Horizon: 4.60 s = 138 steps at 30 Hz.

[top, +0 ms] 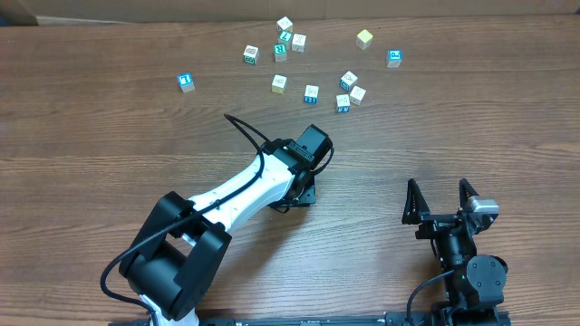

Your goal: Form a circle

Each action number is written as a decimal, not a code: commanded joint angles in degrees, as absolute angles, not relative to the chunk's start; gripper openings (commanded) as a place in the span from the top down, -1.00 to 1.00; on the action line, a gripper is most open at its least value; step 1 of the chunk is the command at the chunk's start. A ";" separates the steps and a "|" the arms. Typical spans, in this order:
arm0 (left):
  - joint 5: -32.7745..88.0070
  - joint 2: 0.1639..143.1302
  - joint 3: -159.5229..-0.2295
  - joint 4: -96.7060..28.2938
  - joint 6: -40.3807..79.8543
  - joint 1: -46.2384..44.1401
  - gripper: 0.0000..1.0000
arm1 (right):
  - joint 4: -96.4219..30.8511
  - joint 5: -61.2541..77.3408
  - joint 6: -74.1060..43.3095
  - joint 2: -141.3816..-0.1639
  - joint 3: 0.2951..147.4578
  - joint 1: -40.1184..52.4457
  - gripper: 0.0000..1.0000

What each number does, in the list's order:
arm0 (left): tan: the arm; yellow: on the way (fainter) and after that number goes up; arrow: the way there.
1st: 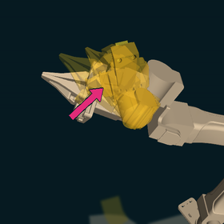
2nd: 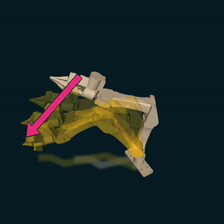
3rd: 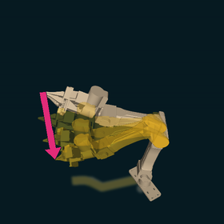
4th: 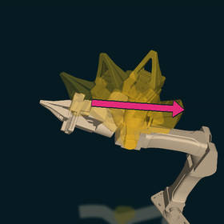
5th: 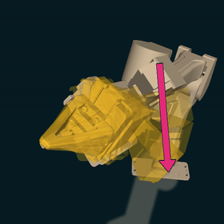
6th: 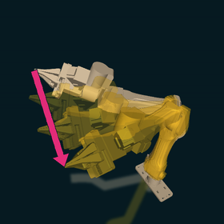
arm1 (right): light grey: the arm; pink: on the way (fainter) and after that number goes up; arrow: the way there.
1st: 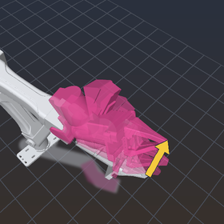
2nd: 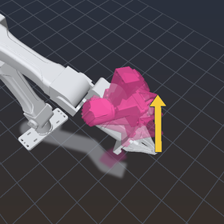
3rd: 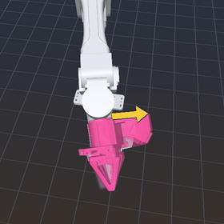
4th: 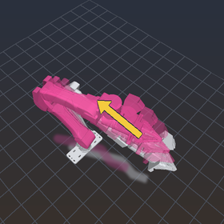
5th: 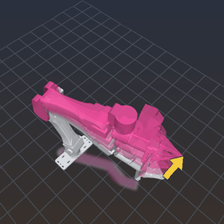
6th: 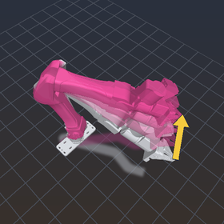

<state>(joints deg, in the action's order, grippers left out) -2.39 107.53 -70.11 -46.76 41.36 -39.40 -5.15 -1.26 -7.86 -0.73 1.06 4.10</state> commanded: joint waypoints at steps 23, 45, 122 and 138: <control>-2.94 107.57 -69.58 -48.84 43.51 -39.79 0.33 | -4.80 -0.75 -7.03 -0.16 0.47 3.77 -1.00; -3.14 107.57 -69.58 -47.55 41.12 -39.79 0.37 | -4.80 -0.75 -7.03 -0.16 0.47 3.77 -1.00; -3.38 107.55 -88.42 -56.62 36.56 -34.54 -0.22 | -4.82 -0.75 -7.03 -0.19 0.47 3.77 -1.00; -3.62 107.55 -89.62 -62.61 32.69 -10.44 -0.39 | -4.82 -0.75 -7.03 -0.19 0.47 3.77 -1.00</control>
<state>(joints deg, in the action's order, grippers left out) -2.44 107.53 -88.40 -61.93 34.72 -14.59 -5.17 -1.28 -7.86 -0.73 1.06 4.10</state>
